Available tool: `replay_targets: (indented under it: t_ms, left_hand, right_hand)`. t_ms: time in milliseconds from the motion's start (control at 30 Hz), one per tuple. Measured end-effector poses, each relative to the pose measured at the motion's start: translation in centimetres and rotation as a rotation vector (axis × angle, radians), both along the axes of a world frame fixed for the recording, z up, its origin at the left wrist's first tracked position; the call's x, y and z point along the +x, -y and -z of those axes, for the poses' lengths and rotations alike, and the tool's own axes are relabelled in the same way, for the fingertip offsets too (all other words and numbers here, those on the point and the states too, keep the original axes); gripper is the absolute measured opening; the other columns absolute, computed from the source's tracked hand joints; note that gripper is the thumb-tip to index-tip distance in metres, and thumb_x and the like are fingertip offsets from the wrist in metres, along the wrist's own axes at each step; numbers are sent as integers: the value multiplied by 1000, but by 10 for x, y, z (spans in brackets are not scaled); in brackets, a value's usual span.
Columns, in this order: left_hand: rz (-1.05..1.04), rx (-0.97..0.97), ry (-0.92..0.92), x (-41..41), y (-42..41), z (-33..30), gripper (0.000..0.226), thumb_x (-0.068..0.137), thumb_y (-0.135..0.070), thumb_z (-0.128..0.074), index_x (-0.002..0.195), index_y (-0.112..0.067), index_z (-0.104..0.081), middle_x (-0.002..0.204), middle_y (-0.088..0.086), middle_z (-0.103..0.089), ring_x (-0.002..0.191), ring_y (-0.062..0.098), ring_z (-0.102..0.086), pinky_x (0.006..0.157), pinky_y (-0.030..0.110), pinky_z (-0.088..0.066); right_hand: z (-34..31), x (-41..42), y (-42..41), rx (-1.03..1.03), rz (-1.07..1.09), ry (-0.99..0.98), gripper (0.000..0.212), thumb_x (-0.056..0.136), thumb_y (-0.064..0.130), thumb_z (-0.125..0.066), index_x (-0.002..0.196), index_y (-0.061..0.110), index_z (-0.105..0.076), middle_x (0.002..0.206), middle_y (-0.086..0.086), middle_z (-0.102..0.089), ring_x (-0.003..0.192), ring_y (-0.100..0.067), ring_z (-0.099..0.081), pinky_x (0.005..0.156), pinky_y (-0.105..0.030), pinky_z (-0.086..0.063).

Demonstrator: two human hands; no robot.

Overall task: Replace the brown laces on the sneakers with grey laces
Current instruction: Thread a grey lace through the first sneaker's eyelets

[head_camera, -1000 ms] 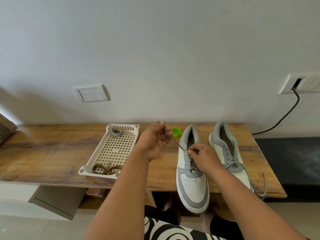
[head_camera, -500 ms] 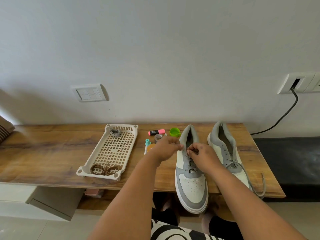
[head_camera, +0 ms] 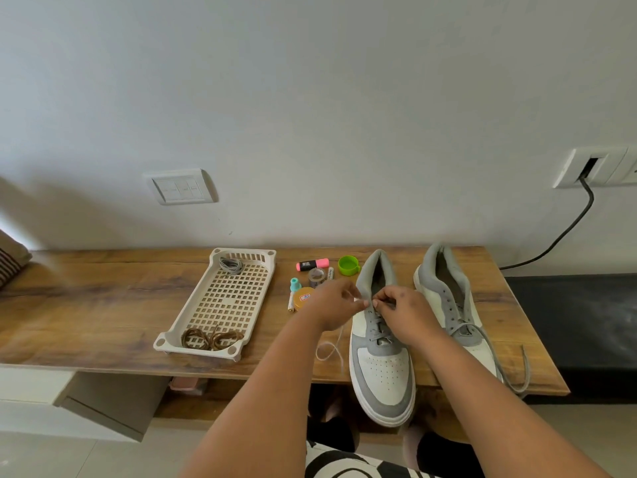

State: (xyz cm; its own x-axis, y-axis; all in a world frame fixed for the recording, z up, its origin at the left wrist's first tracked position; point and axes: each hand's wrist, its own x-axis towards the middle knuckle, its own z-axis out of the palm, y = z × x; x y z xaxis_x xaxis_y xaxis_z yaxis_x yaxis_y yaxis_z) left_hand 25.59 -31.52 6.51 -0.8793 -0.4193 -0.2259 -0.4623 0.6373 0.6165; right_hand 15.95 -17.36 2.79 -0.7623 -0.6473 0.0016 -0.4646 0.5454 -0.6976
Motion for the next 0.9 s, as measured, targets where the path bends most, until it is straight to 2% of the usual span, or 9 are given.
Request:
replay_targets:
  t_ms: [200,267,333,367,433,500,633,733,900]
  left_hand:
    - [-12,231,-62,-2,-2,-1,25,99,-32,-55,90,-14,-69,92,3,-63,90,17,-55,80,31,-42]
    - [-85,556,-213,3,3,-13,22,100,-27,-55,92,-12,-69,97,2,-67,101,20,-59,84,31,-45]
    - [-150,1104,-452,11,8,-30,21,97,-19,-51,87,-6,-63,95,3,-72,101,24,-65,85,34,-53]
    - [-176,1358,-557,14,9,-41,23,94,-19,-51,78,-5,-60,92,5,-72,95,25,-68,82,35,-56]
    - [-255,1591,-665,19,12,-54,33,87,-22,-54,57,-9,-55,87,10,-71,72,22,-69,74,33,-57]
    - [-365,1424,-592,19,11,-54,42,88,-24,-57,49,-11,-57,79,11,-69,55,19,-60,64,30,-54]
    - [-264,74,-105,11,13,-21,37,85,-50,-66,80,-14,-62,82,-1,-65,73,16,-60,71,31,-52]
    - [-79,49,26,5,3,-11,38,90,-50,-62,108,-17,-62,102,-3,-62,98,15,-59,83,31,-48]
    - [53,-10,71,-6,-9,-6,28,99,-33,-54,108,-8,-63,110,9,-66,106,25,-59,87,32,-45]
  right_hand:
    - [-1,0,-2,-21,-27,-17,5,92,39,-59,90,40,-63,92,9,-66,98,-21,-59,83,-44,-53]
    - [-3,0,-3,-21,-26,-48,8,94,39,-56,94,40,-64,94,9,-66,99,-23,-57,85,-47,-51]
    - [-6,-1,-4,13,-21,-75,14,98,37,-51,100,39,-65,100,7,-64,106,-24,-51,90,-49,-47]
    - [-8,-2,-5,41,-22,-90,18,99,36,-49,105,38,-65,105,6,-63,110,-24,-48,93,-50,-45]
    - [-10,-6,-7,83,-40,-96,24,102,32,-44,111,42,-64,114,5,-60,115,-24,-42,97,-50,-41]
    - [-12,-9,-10,121,-70,-74,32,103,26,-39,113,46,-62,118,6,-58,117,-22,-41,101,-50,-39]
    - [-17,-6,-12,121,-61,-70,33,102,20,-36,103,44,-59,109,4,-58,111,-23,-46,96,-49,-43]
    - [-20,-3,-13,68,-46,-85,30,101,17,-38,92,41,-53,101,4,-58,101,-22,-53,88,-46,-48]
    - [-21,-4,-16,37,-47,-99,27,100,12,-39,91,33,-54,99,1,-59,93,-19,-56,81,-38,-50]
